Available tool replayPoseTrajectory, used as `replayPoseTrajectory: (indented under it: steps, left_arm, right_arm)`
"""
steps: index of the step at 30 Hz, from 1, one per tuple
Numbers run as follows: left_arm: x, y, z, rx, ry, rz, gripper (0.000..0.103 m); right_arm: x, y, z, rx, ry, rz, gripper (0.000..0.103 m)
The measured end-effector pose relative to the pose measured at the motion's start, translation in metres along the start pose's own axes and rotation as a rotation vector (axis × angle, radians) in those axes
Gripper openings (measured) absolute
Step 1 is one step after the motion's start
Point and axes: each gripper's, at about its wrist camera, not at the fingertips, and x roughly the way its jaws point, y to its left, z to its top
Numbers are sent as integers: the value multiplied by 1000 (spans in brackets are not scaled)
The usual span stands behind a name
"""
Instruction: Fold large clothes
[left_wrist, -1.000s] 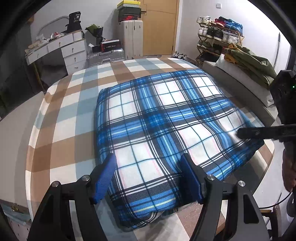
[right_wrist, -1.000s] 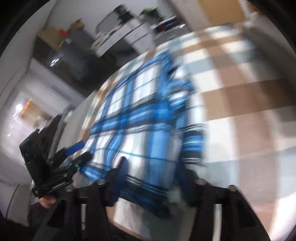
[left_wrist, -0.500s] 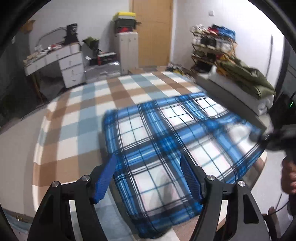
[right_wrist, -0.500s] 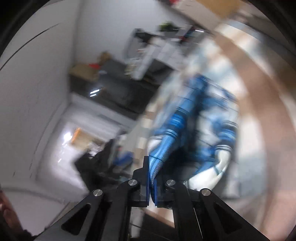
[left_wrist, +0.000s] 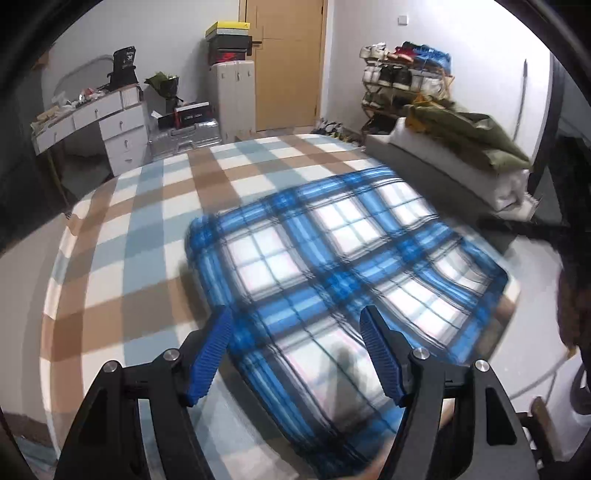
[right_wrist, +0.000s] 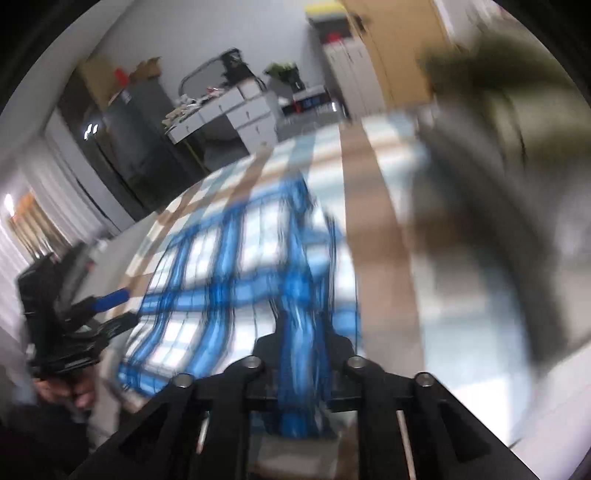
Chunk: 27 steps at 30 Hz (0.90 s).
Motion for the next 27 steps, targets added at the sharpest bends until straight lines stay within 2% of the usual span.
replayPoseTrajectory:
  steps: [2, 3, 7, 9, 11, 12, 15, 19, 22, 24, 25, 27]
  left_arm:
    - [10, -16, -10, 41, 40, -51, 67]
    - [16, -25, -16, 72, 51, -45, 67]
    - [36, -48, -30, 195, 33, 81, 67]
    - [44, -51, -33, 215, 48, 105, 68]
    - [47, -50, -29, 232, 61, 102, 68]
    - [48, -49, -27, 239, 69, 95, 69]
    - [55, -43, -20, 251, 82, 71, 71]
    - [57, -30, -14, 297, 102, 71, 74]
    - [62, -4, -4, 307, 135, 67, 74]
    - [64, 21, 3, 273, 158, 101, 80]
    - [66, 39, 8, 238, 167, 145, 85]
    - [60, 74, 13, 120, 171, 234, 85]
  right_arm:
    - [10, 20, 16, -73, 2, -3, 32]
    - [18, 31, 25, -112, 12, -16, 32]
    - [76, 53, 55, -244, 104, -106, 33]
    - [111, 54, 55, -345, 172, -205, 33]
    - [136, 45, 43, -389, 285, -229, 31]
    - [152, 40, 41, -381, 337, -216, 31]
    - [158, 32, 48, -334, 352, -164, 32]
    - [164, 28, 55, -254, 322, -106, 32]
    - [182, 30, 68, -116, 280, -49, 33]
    - [187, 39, 71, -46, 238, -31, 34]
    - [194, 45, 72, -14, 222, -25, 36]
    - [199, 60, 71, 39, 197, -2, 42]
